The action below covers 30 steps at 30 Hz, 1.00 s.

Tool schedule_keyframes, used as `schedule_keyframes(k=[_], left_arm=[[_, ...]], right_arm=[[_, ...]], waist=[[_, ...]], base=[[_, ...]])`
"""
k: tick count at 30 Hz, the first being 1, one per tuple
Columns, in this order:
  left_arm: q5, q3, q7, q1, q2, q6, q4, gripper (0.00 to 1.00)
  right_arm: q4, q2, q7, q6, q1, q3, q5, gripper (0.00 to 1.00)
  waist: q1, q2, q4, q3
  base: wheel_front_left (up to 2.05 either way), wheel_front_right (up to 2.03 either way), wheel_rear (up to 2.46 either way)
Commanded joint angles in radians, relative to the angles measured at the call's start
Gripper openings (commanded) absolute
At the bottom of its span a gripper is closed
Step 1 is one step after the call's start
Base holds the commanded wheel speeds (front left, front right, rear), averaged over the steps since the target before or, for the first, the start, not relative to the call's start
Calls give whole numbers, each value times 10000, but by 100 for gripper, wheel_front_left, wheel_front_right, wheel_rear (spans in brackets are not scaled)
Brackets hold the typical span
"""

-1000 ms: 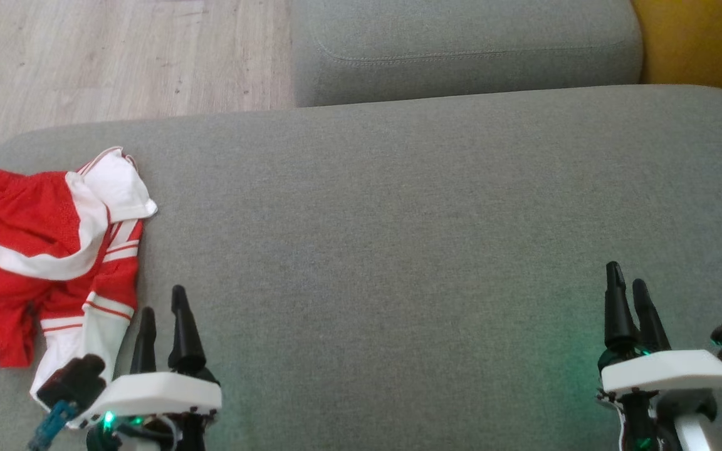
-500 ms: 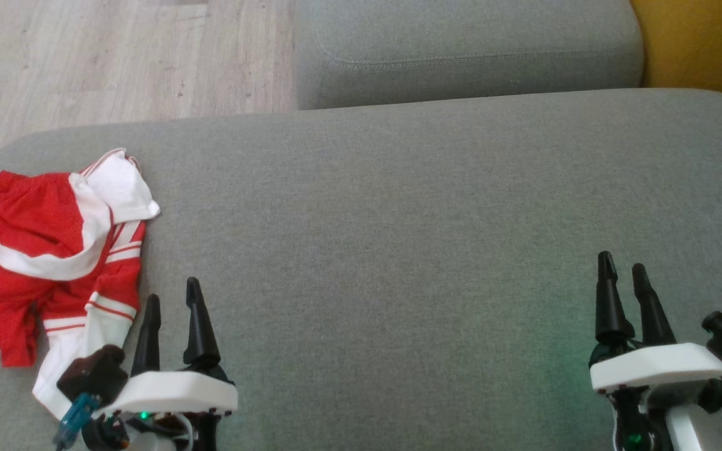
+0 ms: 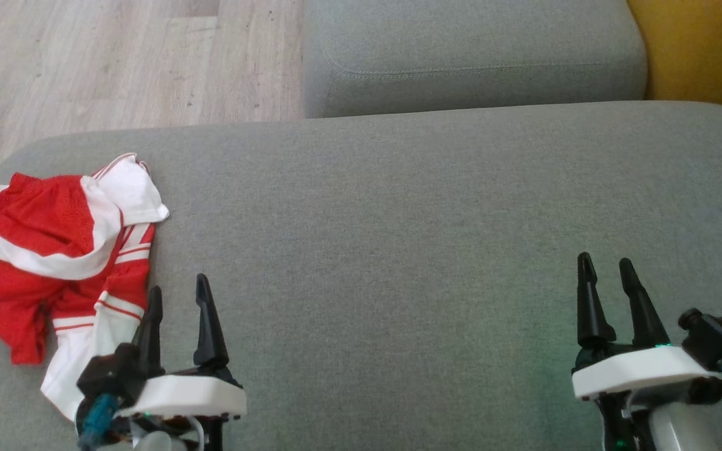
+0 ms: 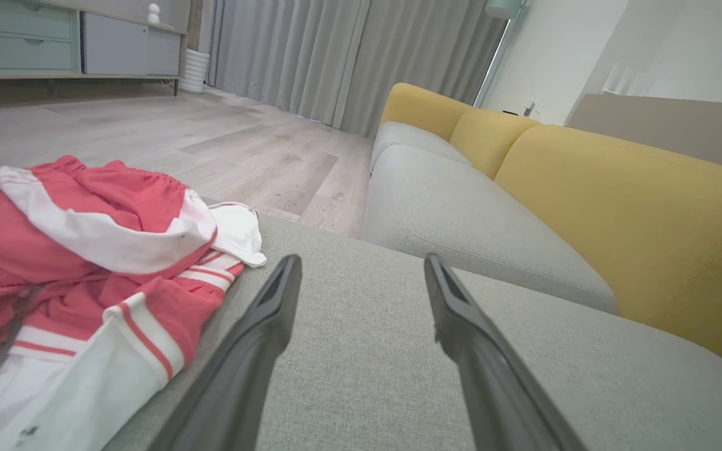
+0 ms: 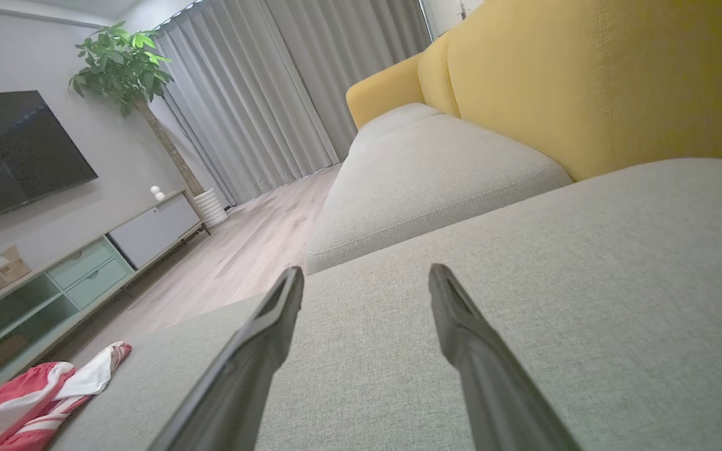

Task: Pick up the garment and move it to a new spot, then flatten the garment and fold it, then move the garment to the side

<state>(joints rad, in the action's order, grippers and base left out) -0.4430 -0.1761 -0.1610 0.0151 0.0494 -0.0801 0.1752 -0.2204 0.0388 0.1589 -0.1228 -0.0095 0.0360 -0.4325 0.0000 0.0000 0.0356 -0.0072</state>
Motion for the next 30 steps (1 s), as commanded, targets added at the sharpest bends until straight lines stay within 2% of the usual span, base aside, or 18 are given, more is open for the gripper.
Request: schedule_keyframes(k=[1,11,30], left_arm=[[339,133,-150,383,50,-60,-360,100],[1569,20,-472,382,19,-133,-105,100],[3715,-132,-999,456,11,-399,22,100]], right_arm=[[426,90,165,-60,-307,257,320,100],[386,99,490,-67,-280,410,1827,100],[480,114,1020,-79,-347,616,4019,100]], waist=[[0,0,16,-7],[0,0,91,-62],[0,0,77,-90]], base=[[0,0,0],[0,0,0],[0,0,0]])
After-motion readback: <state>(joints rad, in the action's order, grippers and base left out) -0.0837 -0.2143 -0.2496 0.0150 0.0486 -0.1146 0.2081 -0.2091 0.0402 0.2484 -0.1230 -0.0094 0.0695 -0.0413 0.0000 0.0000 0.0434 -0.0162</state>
